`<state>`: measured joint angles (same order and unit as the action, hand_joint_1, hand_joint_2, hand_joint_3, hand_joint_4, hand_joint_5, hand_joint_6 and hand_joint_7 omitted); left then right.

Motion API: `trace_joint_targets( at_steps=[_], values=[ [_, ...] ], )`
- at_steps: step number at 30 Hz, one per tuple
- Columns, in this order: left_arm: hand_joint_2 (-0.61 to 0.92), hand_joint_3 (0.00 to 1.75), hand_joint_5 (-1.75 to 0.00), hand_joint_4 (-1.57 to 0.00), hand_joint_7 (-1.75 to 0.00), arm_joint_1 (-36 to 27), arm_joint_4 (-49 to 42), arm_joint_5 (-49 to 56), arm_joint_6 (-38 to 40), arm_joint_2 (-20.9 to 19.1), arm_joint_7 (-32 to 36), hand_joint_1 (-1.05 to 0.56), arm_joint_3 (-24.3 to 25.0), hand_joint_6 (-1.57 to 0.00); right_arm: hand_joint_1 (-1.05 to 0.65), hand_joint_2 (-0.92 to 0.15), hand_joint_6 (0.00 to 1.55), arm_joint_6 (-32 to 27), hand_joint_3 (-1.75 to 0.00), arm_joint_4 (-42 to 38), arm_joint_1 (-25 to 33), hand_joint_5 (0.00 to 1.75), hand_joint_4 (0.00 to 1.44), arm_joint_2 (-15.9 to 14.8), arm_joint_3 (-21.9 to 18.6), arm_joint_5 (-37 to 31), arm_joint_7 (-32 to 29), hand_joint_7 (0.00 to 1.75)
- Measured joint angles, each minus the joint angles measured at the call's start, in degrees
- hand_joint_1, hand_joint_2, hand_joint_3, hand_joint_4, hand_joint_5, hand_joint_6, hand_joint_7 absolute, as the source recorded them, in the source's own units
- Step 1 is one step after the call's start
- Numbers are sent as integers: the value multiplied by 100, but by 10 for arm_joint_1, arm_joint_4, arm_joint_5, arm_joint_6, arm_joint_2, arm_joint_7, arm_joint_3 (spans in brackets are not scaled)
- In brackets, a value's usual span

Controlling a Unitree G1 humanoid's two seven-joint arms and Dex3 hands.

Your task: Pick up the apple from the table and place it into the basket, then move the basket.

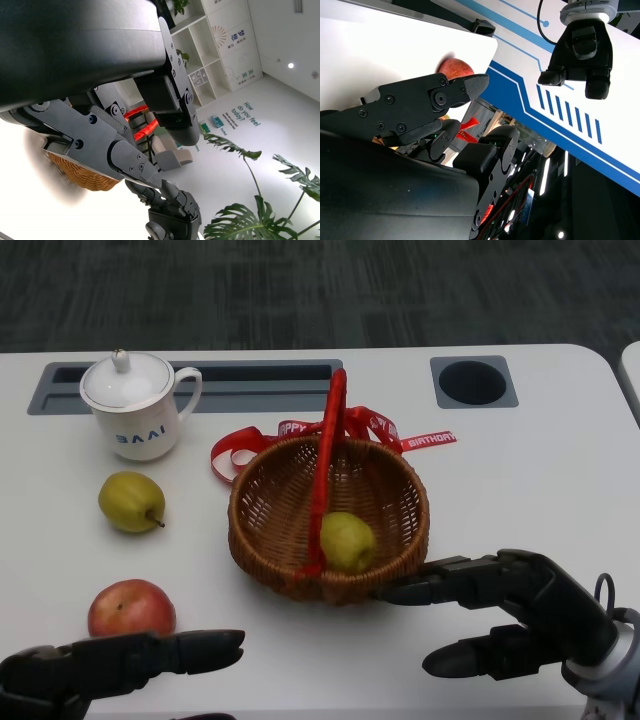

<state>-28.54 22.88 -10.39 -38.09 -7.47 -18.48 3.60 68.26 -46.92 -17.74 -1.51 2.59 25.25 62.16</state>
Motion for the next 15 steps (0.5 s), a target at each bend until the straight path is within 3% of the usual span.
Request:
trace_joint_targets(
  at_steps=[11,13,15],
  values=[
    [74,0,0,-115,0,1,0,0,0,0,0,-23,0,-104,-30,-88,77,0,0,-2,-2,0,83,0,-1,0,0,0],
    [73,0,0,-107,0,2,0,3,-1,0,0,-25,2,-96,-30,-88,77,1,0,-2,-3,0,83,0,-1,-1,0,0],
    [71,0,0,-88,0,3,-1,25,-8,4,6,-37,10,-81,-30,-88,77,2,0,-3,-3,0,84,0,-2,-1,0,0]
  ],
)
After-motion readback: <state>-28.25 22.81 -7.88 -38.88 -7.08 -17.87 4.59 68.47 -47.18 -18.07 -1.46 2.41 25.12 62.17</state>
